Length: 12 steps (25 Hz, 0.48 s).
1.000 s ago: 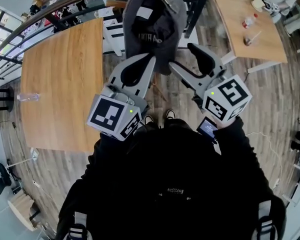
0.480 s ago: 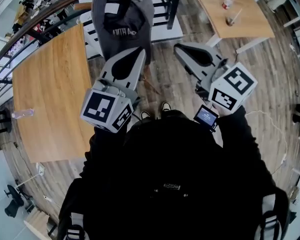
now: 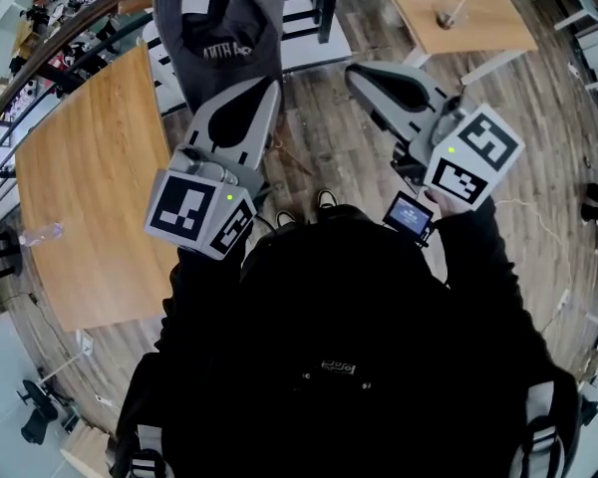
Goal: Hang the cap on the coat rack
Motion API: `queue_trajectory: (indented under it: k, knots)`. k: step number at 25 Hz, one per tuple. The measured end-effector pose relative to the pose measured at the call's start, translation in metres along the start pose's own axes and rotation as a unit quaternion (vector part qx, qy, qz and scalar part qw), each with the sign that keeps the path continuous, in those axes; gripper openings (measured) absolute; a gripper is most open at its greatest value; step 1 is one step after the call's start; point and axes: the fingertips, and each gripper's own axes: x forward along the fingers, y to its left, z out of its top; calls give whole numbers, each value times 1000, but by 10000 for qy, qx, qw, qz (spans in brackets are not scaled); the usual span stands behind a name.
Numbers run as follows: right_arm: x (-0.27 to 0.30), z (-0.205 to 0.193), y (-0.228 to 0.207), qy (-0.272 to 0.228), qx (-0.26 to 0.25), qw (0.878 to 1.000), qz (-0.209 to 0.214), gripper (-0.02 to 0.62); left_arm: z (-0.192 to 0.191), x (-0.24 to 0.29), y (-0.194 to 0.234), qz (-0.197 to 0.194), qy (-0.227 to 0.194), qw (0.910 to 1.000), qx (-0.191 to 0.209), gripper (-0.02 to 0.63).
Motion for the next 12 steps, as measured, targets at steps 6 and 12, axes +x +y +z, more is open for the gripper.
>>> queue_trajectory:
  k: [6, 12]
  knots:
    - [-1, -5, -2, -18, 12, 10000, 15, 3, -5, -1, -1, 9, -6, 10000, 9, 6]
    - [2, -3, -3, -38, -19, 10000, 69, 3, -5, 0, 1, 42, -16, 10000, 37, 6]
